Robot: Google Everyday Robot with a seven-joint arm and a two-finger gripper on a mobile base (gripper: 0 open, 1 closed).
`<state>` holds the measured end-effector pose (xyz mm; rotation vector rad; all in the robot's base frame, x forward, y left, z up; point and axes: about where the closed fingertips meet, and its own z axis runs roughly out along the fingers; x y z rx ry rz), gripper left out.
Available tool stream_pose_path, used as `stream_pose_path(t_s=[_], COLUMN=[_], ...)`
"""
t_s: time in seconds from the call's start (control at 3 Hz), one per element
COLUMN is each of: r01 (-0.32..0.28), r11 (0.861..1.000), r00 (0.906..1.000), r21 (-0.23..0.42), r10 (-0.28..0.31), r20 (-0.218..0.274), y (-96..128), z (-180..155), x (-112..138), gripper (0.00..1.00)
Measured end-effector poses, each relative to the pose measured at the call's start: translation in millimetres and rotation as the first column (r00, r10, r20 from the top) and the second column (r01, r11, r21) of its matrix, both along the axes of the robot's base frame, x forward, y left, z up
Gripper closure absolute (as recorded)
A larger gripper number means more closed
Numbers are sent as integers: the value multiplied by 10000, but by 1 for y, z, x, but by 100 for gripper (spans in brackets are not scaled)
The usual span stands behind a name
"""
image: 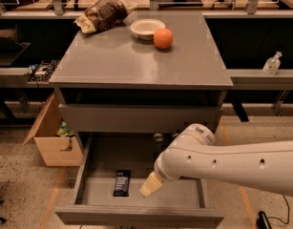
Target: Pick rxbar blueberry from middle drawer and place on counter
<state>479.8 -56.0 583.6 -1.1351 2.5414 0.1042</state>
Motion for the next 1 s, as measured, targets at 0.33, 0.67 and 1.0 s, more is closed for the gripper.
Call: stream_pose_path(t_s=[0.33, 0.67, 1.0], r01=[-172, -671, -844], r11=[9998, 9969, 9918], r00=[9998, 9976, 9958], r21=[87, -405, -955], r10=[172, 678, 875], r20=[34, 143, 282], y=[23, 52, 72], z=[-26, -53, -73], x=[9, 21, 30], gripper=[0, 0, 0])
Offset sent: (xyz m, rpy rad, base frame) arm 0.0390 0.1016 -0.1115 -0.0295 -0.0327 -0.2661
